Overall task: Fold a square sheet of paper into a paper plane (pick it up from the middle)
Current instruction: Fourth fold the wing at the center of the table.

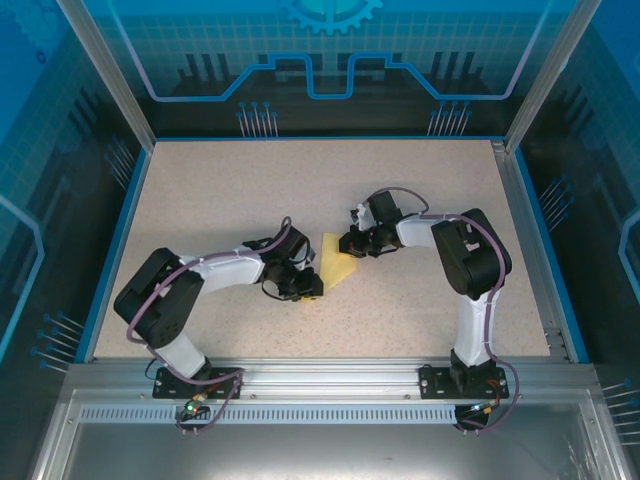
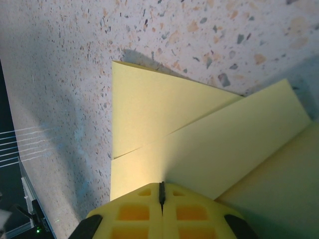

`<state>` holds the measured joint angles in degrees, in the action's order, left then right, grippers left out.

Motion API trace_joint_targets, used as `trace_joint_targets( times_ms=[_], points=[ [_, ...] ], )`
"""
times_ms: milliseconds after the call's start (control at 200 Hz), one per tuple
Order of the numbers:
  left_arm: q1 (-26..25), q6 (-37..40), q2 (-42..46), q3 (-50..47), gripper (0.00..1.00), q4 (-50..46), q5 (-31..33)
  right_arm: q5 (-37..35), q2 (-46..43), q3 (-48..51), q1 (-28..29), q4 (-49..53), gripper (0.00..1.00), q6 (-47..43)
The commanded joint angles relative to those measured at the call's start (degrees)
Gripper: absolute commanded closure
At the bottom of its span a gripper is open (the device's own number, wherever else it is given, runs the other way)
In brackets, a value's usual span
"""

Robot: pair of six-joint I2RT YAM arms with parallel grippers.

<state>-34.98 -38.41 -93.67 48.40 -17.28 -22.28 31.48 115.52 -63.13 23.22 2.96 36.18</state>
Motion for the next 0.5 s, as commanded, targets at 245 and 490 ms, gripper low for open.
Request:
trace_joint_targets(
  times_ms=[245,490],
  points=[
    [2.19,-1.02,-5.40,10.49,0.72,2.92,-0.02,-5.31,1.91,0.03,1.21,6.13,0.95,0.20],
    [1.96,-1.09,-13.39,12.61,0.87,2.13,1.20,-3.54,0.10,-1.00,1.19,6.75,0.94,0.21]
  ],
)
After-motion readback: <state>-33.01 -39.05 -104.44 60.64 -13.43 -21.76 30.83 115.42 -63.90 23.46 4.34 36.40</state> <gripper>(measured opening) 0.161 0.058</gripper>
